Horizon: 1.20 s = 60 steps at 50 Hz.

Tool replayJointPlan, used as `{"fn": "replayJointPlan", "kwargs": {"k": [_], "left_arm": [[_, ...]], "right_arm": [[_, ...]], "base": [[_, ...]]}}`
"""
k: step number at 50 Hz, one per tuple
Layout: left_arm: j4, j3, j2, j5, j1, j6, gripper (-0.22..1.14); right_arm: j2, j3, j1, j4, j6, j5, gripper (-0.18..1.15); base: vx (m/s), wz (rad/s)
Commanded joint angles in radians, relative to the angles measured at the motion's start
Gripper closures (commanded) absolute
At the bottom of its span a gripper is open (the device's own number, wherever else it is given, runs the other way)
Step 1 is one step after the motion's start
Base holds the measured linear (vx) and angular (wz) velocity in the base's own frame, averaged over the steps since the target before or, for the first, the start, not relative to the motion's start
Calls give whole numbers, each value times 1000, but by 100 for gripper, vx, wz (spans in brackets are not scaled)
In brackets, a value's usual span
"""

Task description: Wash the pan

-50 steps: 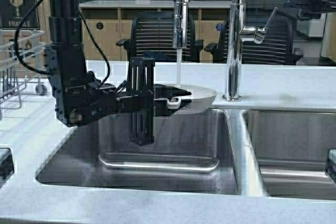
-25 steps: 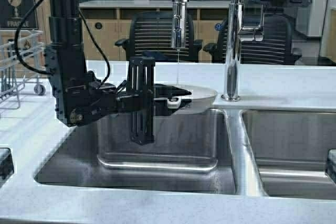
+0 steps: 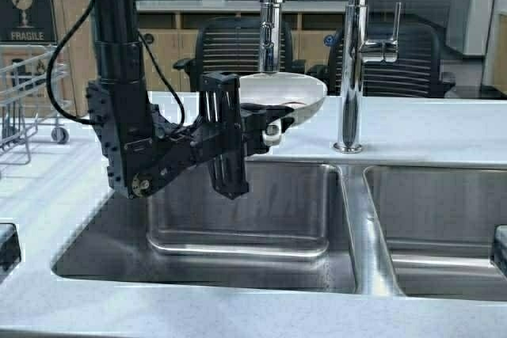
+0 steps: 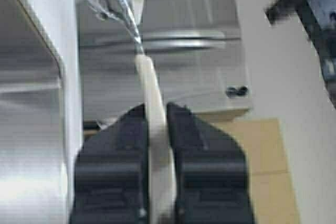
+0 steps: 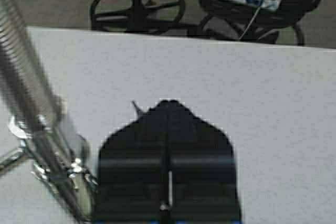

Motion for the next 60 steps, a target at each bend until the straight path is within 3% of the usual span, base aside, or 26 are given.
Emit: {"fn": "replayJointPlan", "kwargs": {"k": [1,9,19,24,34,42,51,60], "left_arm": [[-72,48,-78,98,0,28,89],[-103,127,-152,316,0,51,89],[-9,199,-210,426,0,25,89],[28,218,-202,362,0,12,89],[64,216,-100,-17,0,52,89],[57,250,-74,-29,0,74,89],[-29,334,-137,114,0,175,89],[-44,334,-288,423,0,273,89]], "right_arm": [[-106,66,-34,0,2,-49,92],[-170,166,-41,0,2,-87,92],[-232,268,-41,0,8,-92,92],[-270,319,-41,2,11,-92,92],[-331,391,-41,2,5,-94,92],[-377,434,-41,2,5,-94,92],[-414,474,-41,2,8,-94,92],[-419,489,-41,3,12,-94,92]], "base": [[0,0],[0,0],[0,0],[0,0],[0,0],[0,0],[0,0],[0,0]]}}
